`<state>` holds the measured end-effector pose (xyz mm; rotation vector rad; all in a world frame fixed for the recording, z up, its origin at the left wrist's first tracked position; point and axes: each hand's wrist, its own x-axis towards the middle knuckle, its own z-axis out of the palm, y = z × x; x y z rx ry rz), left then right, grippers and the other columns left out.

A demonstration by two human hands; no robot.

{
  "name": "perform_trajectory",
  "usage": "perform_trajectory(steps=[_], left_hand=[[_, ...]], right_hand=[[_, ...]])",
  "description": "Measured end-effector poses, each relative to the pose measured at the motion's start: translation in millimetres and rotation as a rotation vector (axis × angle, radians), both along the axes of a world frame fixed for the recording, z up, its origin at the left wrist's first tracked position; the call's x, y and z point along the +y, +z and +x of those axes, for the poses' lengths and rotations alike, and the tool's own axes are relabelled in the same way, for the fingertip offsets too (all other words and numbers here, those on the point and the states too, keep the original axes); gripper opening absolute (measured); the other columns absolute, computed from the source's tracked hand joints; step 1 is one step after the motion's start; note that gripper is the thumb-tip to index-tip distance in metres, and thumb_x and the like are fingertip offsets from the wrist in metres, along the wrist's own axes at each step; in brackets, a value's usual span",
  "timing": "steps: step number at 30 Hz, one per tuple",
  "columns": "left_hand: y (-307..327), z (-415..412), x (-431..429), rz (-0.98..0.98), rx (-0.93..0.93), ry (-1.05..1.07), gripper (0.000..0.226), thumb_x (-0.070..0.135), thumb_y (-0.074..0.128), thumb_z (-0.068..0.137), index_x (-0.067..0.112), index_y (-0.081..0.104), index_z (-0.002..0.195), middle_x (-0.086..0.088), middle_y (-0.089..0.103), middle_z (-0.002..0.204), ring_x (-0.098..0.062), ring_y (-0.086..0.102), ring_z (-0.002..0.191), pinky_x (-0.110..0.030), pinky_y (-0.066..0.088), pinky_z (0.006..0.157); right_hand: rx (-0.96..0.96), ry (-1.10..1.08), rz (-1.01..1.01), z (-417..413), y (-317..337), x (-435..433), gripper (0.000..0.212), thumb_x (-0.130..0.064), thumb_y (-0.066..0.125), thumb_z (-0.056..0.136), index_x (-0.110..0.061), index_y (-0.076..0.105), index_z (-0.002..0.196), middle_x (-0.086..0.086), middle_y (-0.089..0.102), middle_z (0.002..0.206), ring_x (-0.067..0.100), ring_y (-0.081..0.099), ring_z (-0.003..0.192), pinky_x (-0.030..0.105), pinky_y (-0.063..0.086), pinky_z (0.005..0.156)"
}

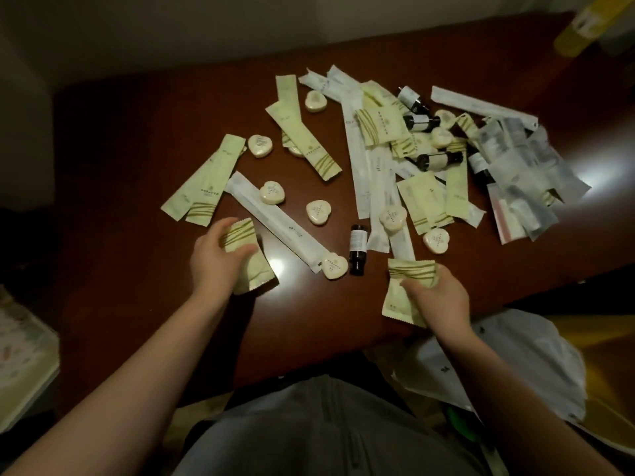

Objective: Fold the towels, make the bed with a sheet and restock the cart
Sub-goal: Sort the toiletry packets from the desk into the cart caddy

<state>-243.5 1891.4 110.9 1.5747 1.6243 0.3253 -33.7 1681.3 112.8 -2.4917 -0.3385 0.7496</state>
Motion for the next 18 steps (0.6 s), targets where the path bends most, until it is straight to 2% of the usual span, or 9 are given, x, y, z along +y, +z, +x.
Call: perform_trajectory(steps=[3,6,9,11,13,15,16,18], left_hand=[[-10,-4,10,-0.018,-0.019,0.042,0.061,0.015,0.067,0.086,0.038,0.043,0.137,-0.006,0.049,0.13,-0.024,0.05,0.115,-0.032,0.041,0.089],[-13,4,15,-0.061,-0.074,0.07,0.075,0.014,0.069,0.083,0.037,0.03,0.143,-0.005,0.05,0.135,-0.026,0.05,0.119,-0.037,0.044,0.097],[-11,23,11,-0.13,-0.155,0.113,0.081,0.016,0.076,0.077,0.025,0.03,0.143,-0.005,0.051,0.133,-0.025,0.052,0.117,-0.036,0.045,0.095],[-10,39,4,-0.166,-0.184,0.085,0.058,0.018,0.077,0.076,0.015,0.048,0.127,-0.006,0.059,0.121,-0.025,0.057,0.11,-0.03,0.045,0.087],[-11,54,-7,-0.209,-0.252,0.056,0.029,0.019,0.075,0.078,0.021,0.059,0.103,-0.002,0.065,0.106,-0.023,0.061,0.103,-0.03,0.046,0.083],[-7,68,-18,-0.266,-0.357,0.041,0.019,0.021,0.074,0.079,0.026,0.061,0.092,0.004,0.066,0.096,-0.021,0.063,0.097,-0.033,0.05,0.085],[-5,75,-22,-0.294,-0.393,0.031,0.016,0.02,0.073,0.08,0.027,0.062,0.09,0.007,0.066,0.092,-0.019,0.063,0.095,-0.032,0.05,0.083],[-1,90,-30,-0.342,-0.427,0.01,0.014,0.015,0.067,0.083,0.026,0.062,0.089,0.008,0.065,0.088,-0.018,0.063,0.09,-0.029,0.049,0.076]], right_hand=[[-0.028,-0.04,0.015,8,9,7,0.031,-0.02,0.067,0.086,-0.013,0.056,0.114,0.004,0.062,0.109,0.02,0.056,0.095,0.03,0.043,0.08],[-0.073,-0.05,-0.029,19,17,18,0.041,-0.024,0.068,0.084,-0.012,0.054,0.121,0.011,0.058,0.119,0.029,0.057,0.106,0.036,0.045,0.085],[0.023,-0.157,0.147,22,21,24,0.023,-0.022,0.067,0.086,-0.017,0.057,0.106,0.006,0.064,0.109,0.025,0.062,0.099,0.034,0.05,0.078],[0.125,-0.205,0.239,20,23,33,0.029,-0.021,0.067,0.087,-0.015,0.056,0.112,0.005,0.066,0.108,0.022,0.064,0.095,0.029,0.051,0.07],[0.224,-0.191,0.201,22,21,40,0.049,-0.026,0.068,0.086,-0.012,0.05,0.13,0.003,0.063,0.116,0.02,0.063,0.101,0.032,0.053,0.077],[0.212,-0.108,0.115,25,19,44,0.037,-0.03,0.067,0.087,-0.014,0.055,0.119,-0.003,0.061,0.109,0.017,0.058,0.101,0.033,0.049,0.085],[0.152,-0.079,0.074,26,21,44,0.026,-0.031,0.065,0.088,-0.017,0.053,0.106,-0.006,0.059,0.101,0.015,0.056,0.097,0.03,0.046,0.081],[0.056,-0.102,0.082,33,24,39,0.033,-0.036,0.064,0.087,-0.01,0.057,0.106,-0.005,0.061,0.097,0.016,0.059,0.096,0.028,0.044,0.075]])
